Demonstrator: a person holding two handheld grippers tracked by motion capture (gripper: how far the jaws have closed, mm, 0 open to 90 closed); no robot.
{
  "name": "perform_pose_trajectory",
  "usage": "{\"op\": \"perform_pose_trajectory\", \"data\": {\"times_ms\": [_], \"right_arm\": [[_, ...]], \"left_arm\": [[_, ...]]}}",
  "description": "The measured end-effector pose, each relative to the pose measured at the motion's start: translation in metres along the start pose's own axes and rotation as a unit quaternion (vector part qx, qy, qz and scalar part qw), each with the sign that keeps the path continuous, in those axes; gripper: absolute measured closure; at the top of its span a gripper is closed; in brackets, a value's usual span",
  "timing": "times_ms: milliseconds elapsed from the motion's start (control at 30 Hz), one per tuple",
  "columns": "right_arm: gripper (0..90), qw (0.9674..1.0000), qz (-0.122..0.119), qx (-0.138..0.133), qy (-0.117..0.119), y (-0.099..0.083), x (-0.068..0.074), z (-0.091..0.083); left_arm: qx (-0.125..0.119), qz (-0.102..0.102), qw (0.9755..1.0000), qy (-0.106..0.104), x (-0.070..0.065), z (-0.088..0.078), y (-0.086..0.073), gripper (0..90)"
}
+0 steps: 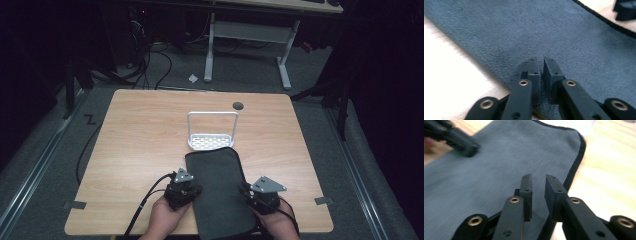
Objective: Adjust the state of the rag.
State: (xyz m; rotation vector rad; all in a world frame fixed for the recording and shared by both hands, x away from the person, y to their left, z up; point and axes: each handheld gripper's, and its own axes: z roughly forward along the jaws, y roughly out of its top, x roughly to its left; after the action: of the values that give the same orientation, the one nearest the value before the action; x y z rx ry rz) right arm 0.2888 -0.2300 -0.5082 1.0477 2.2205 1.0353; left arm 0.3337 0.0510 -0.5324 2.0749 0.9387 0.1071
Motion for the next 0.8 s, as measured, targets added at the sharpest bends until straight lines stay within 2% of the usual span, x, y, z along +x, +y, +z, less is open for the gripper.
{"op": "perform_pose_trajectory", "data": {"times_ms": [100, 167, 267, 367, 500, 600, 800], "right_arm": [[83.0, 0.9999, -0.003, 0.01, -0.012, 0.013, -0.008, 0.018], [85.9, 0.9997, 0.007, 0.02, -0.011, 0.023, -0.013, 0.032], [85.9, 0.999, 0.016, 0.041, -0.006, 0.031, -0.014, 0.055], [85.7, 0.9979, 0.009, 0.064, -0.002, 0.031, -0.011, 0.072], [85.6, 0.9979, 0.005, 0.065, -0.003, 0.032, -0.007, 0.074], [85.5, 0.9981, 0.0, 0.062, 0.0, 0.027, -0.003, 0.069], [83.8, 0.9984, -0.006, 0.055, 0.015, 0.016, 0.007, 0.055]], "left_arm": [[-0.005, 0.003, 1.0, 0.0, 0.008, -0.003, -0.002, 86.7], [-0.007, 0.001, 1.0, -0.001, 0.014, -0.007, -0.004, 86.7], [-0.007, -0.003, 1.0, 0.002, 0.022, -0.014, -0.008, 86.9], [-0.012, -0.01, 0.9999, 0.001, 0.029, -0.019, -0.011, 86.9], [-0.016, -0.023, 0.9996, -0.007, 0.033, -0.022, -0.015, 87.0], [-0.008, -0.014, 0.9998, -0.009, 0.03, -0.025, -0.016, 86.9], [0.001, -0.013, 0.9996, -0.024, 0.023, -0.033, -0.025, 86.8]]}}
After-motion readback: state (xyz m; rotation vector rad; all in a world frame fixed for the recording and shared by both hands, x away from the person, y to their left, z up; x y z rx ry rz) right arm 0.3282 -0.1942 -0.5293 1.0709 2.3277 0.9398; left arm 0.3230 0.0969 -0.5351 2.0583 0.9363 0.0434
